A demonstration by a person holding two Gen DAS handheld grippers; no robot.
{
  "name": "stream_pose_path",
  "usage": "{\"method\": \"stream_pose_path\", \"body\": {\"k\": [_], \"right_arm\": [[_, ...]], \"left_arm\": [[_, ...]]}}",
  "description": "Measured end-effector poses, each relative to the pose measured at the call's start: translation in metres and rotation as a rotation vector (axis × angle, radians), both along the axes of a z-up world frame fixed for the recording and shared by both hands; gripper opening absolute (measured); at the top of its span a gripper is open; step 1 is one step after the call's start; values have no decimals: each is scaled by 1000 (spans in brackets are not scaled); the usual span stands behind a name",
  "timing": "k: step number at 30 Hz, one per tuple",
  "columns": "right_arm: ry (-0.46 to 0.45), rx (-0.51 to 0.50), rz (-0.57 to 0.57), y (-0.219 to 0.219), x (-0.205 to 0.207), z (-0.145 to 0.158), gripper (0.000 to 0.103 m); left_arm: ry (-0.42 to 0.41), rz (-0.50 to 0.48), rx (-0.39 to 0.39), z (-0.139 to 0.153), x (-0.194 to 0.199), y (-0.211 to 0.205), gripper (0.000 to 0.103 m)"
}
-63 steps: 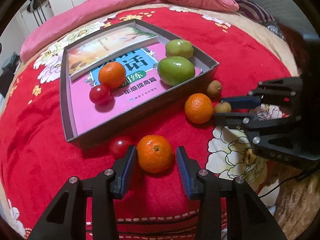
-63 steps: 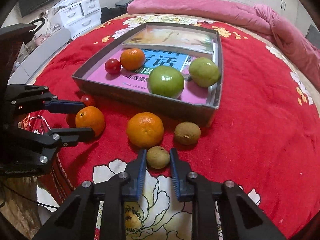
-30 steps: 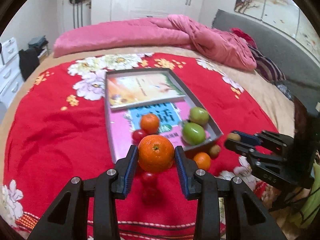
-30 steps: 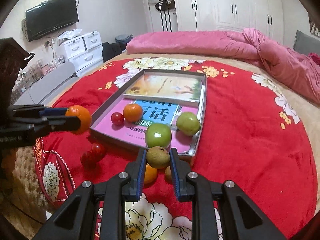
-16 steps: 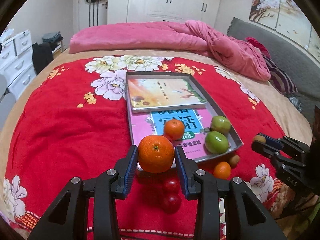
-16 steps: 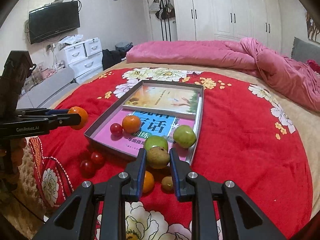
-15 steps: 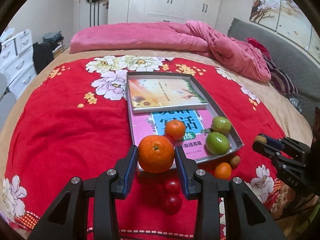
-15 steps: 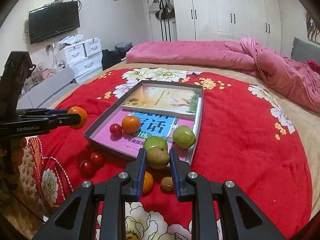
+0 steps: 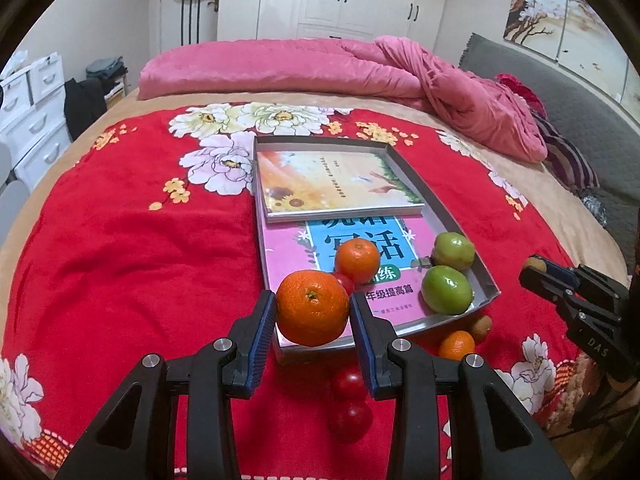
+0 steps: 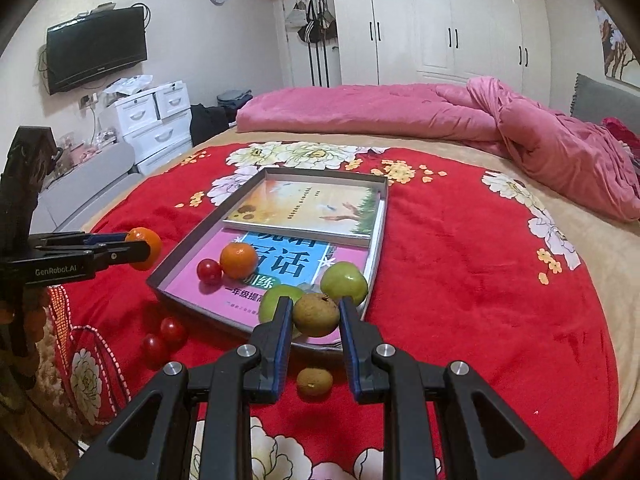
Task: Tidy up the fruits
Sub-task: 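Carry the orange with the left tool while the right carries the kiwi over the tray, then lower the orange onto the pink book with the left tool while the right lowers the kiwi beside the lime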
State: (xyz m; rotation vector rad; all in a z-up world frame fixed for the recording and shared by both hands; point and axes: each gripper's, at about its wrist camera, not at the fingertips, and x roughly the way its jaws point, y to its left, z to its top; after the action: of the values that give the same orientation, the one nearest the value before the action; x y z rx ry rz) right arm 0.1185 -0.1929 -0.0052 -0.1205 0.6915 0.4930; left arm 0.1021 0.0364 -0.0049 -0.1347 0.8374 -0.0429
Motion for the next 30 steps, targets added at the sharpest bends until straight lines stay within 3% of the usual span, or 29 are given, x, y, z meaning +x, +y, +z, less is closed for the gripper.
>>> {"method": "stream_pose_path", "body": {"k": [17, 30], "right_arm": [[10, -23, -22, -2, 16, -7, 24], [52, -75, 23, 14, 29, -23, 24]], "left_arm": [[31, -32, 25, -21, 17, -11, 39], [72, -39, 46, -34, 23, -13, 39]]}}
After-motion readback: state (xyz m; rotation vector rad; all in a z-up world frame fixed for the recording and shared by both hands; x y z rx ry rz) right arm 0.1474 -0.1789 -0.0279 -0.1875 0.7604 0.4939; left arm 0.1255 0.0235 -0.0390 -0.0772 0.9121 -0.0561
